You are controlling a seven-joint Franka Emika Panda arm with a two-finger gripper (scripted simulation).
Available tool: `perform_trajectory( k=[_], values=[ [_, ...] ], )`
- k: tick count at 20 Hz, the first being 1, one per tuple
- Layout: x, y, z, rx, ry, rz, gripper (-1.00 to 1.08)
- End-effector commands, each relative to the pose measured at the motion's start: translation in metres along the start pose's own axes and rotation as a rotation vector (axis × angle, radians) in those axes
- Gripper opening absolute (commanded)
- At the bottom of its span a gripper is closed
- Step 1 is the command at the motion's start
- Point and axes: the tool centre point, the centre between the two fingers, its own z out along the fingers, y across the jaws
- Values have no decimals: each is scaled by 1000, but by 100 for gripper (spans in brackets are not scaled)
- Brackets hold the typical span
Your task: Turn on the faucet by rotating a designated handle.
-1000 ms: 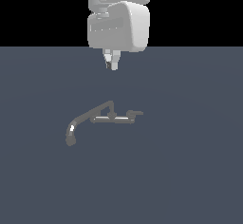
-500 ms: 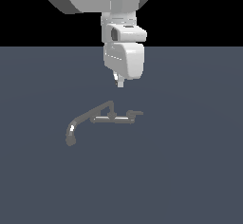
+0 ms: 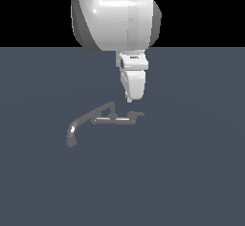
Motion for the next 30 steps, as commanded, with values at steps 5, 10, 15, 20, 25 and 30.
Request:
perform_trajectory(
  k=[5, 10, 15, 20, 25, 30],
  values=[
    [24, -16, 35, -1, 3, 137, -100],
    [37, -22, 52, -1, 3, 206, -100],
    [43, -25, 59, -1, 2, 238, -100],
    [43, -26, 60, -1, 1, 240, -100],
    [49, -12, 60, -1, 1, 240, -100],
    [58, 5, 60, -1, 1, 240, -100]
  ],
)
